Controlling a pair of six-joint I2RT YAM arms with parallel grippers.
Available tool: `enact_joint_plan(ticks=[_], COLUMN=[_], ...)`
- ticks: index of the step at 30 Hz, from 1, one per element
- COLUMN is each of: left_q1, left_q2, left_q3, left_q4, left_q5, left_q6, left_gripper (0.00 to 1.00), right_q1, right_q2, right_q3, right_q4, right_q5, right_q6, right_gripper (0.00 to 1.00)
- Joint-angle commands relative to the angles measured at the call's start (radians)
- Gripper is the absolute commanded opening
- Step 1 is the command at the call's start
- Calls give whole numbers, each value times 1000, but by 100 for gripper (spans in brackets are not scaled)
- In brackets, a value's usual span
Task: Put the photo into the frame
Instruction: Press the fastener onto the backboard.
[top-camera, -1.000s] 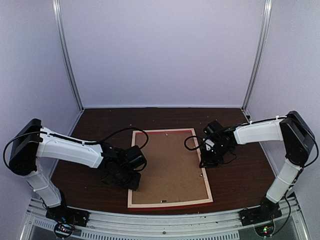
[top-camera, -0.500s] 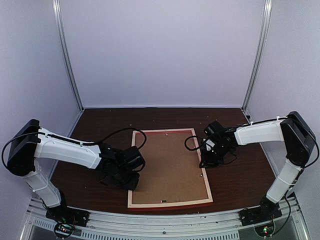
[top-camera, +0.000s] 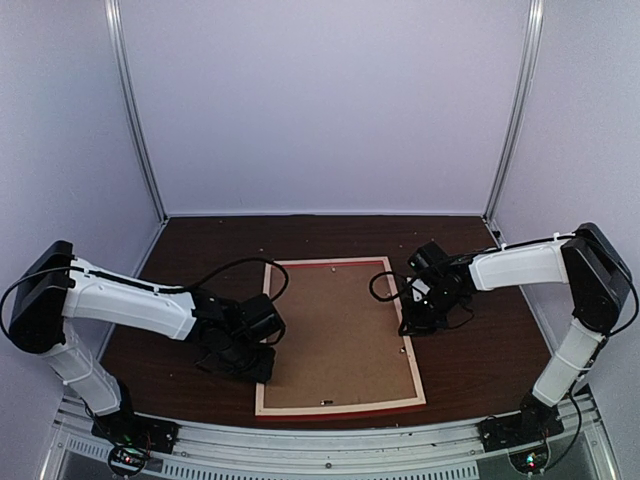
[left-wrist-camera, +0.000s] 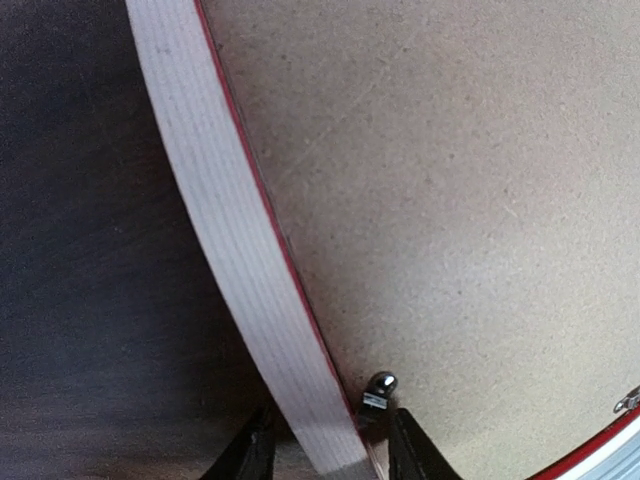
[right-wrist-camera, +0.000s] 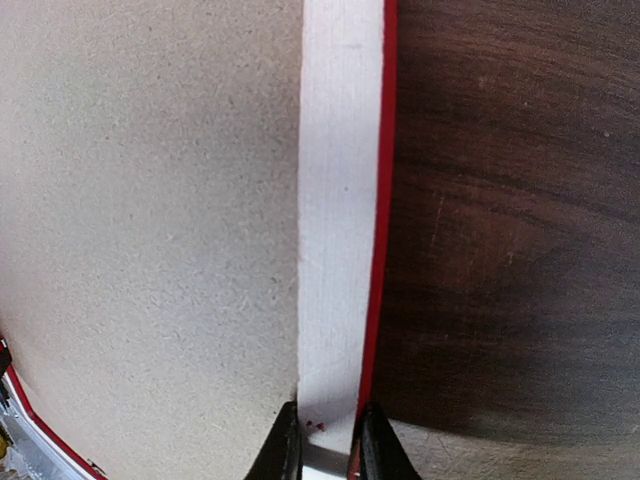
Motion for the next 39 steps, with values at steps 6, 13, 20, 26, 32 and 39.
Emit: enact_joint_plan(ticks=[6, 13, 20, 26, 32, 39], left_q1=[25, 36, 56, 66, 68, 69], left_q2=[-4, 18, 22, 38, 53, 69], left_q3=[-23, -2, 16, 27, 61, 74], left_q4=[-19, -17, -14, 22, 9, -18], left_q5=[10, -15, -52, -56, -80, -105], left_q6=[23, 60, 102, 138, 172, 189], left_gripper=[36, 32, 25, 22, 45, 46], right_q1=[-18, -17, -17, -17, -17, -18], right_q2=[60, 61, 64, 66, 69, 75], right_q3=[-47, -39, -33, -31, -24, -33], right_q4=[32, 26, 18, 12, 9, 19], right_q5=[31, 30, 31, 32, 29, 21], right_q6=[11, 10, 4, -2, -9, -8], right_gripper=[5, 5, 5, 5, 5, 5])
